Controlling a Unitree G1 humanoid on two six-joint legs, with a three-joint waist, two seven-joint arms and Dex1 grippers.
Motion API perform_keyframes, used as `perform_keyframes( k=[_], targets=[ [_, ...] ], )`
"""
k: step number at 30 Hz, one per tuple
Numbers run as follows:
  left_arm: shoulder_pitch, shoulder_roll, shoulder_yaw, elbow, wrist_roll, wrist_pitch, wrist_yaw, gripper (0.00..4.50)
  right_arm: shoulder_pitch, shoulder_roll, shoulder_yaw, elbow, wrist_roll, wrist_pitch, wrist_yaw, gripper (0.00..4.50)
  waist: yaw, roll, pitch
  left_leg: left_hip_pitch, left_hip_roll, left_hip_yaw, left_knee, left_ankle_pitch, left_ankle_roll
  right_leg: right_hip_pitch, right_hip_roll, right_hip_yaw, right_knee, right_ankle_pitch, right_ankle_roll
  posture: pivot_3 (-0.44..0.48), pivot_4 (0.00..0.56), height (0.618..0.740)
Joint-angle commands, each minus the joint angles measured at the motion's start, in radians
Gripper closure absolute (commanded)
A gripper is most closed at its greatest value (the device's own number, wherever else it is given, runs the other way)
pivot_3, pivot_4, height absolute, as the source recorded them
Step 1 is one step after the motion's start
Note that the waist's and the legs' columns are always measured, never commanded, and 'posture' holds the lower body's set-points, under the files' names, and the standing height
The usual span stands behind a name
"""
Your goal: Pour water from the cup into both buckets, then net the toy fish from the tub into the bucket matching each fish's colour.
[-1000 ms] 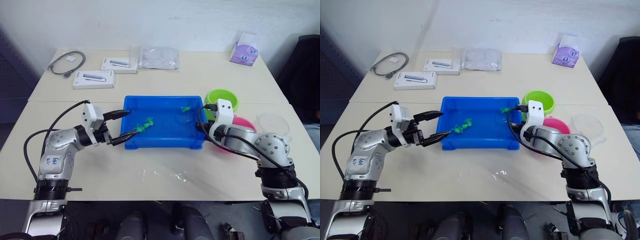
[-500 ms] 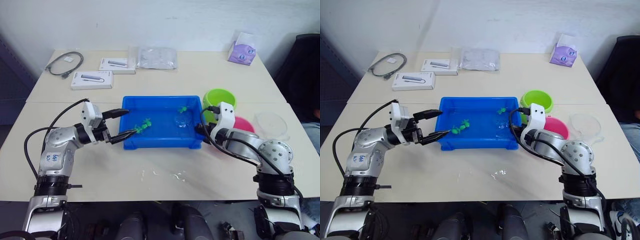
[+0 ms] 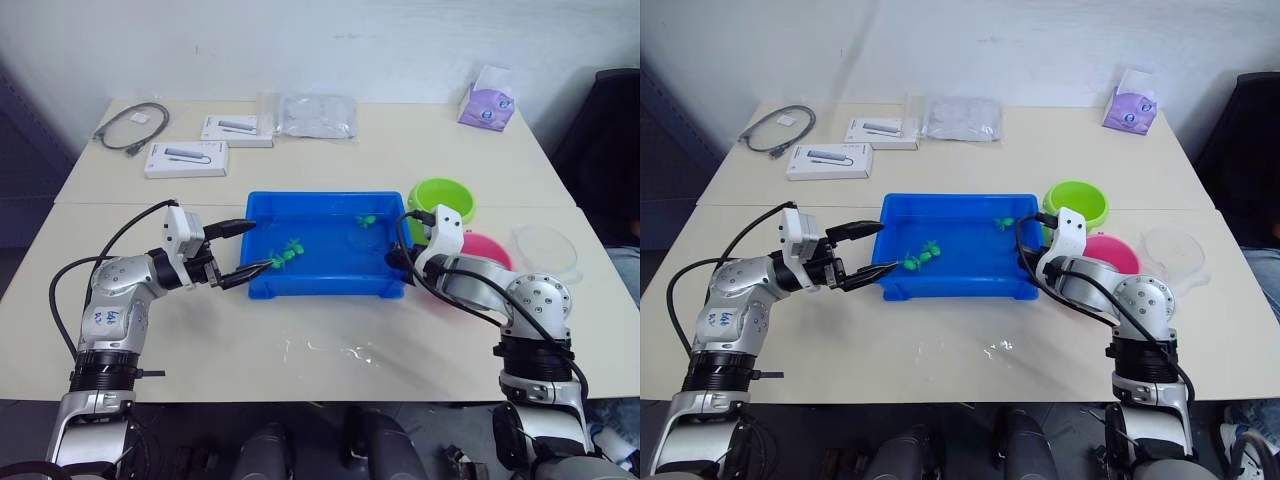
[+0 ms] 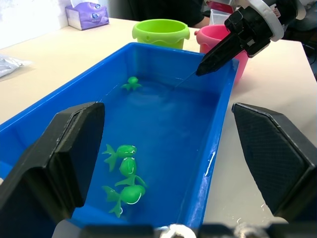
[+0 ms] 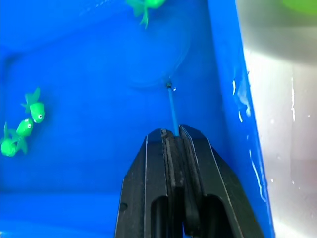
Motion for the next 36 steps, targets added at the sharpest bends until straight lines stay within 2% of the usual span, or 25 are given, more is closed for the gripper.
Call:
perform_keyframes(
  k=[1, 9, 14, 22, 30, 36],
  targets=[
    [-0.001, 0.000, 0.006, -0.019, -0.002, -0.015, -0.001, 0.07, -0.002, -0.005, -0.006, -0.070, -0.062, -0.028, 0.059, 4.50, 0.000, 0.000, 0.000, 0.000, 0.000, 0.000, 0.000, 0.000, 0.000, 0.000, 0.000, 0.000, 0.000, 0.000, 0.000, 0.000, 0.150, 0.740],
    [0.012, -0.003, 0.002, -0.045, -0.008, -0.003, 0.002, 0.07, 0.036, 0.008, -0.026, -0.150, -0.132, -0.053, 0.155, 4.50, 0.000, 0.000, 0.000, 0.000, 0.000, 0.000, 0.000, 0.000, 0.000, 0.000, 0.000, 0.000, 0.000, 0.000, 0.000, 0.000, 0.150, 0.740],
    [0.012, -0.005, 0.000, -0.056, -0.008, 0.005, 0.004, 0.07, 0.069, -0.007, -0.045, -0.209, -0.099, -0.028, 0.195, 4.50, 0.000, 0.000, 0.000, 0.000, 0.000, 0.000, 0.000, 0.000, 0.000, 0.000, 0.000, 0.000, 0.000, 0.000, 0.000, 0.000, 0.150, 0.740],
    [0.004, -0.005, -0.005, -0.073, -0.012, 0.017, 0.002, 0.07, 0.148, -0.132, -0.067, -0.364, -0.013, 0.025, 0.307, 4.50, 0.003, 0.000, 0.000, 0.000, 0.000, 0.000, 0.000, 0.000, 0.000, 0.000, 0.000, 0.000, 0.000, 0.000, 0.000, 0.000, 0.150, 0.740],
    [-0.018, -0.008, -0.013, -0.075, -0.020, 0.046, -0.010, 0.07, 0.306, -0.256, -0.105, -0.510, -0.018, -0.041, 0.499, 4.50, 0.006, 0.000, 0.000, 0.000, -0.001, 0.000, 0.000, 0.000, 0.000, 0.000, 0.000, 0.000, -0.001, 0.000, 0.000, 0.000, 0.150, 0.740],
    [-0.046, -0.008, -0.023, -0.061, -0.038, 0.070, -0.049, 0.07, 0.361, -0.298, -0.151, -0.545, -0.047, -0.117, 0.565, 4.50, 0.006, 0.000, 0.000, 0.001, -0.001, 0.000, 0.000, 0.000, 0.000, 0.000, 0.001, 0.000, 0.000, 0.000, 0.000, 0.000, 0.150, 0.740]
  ],
)
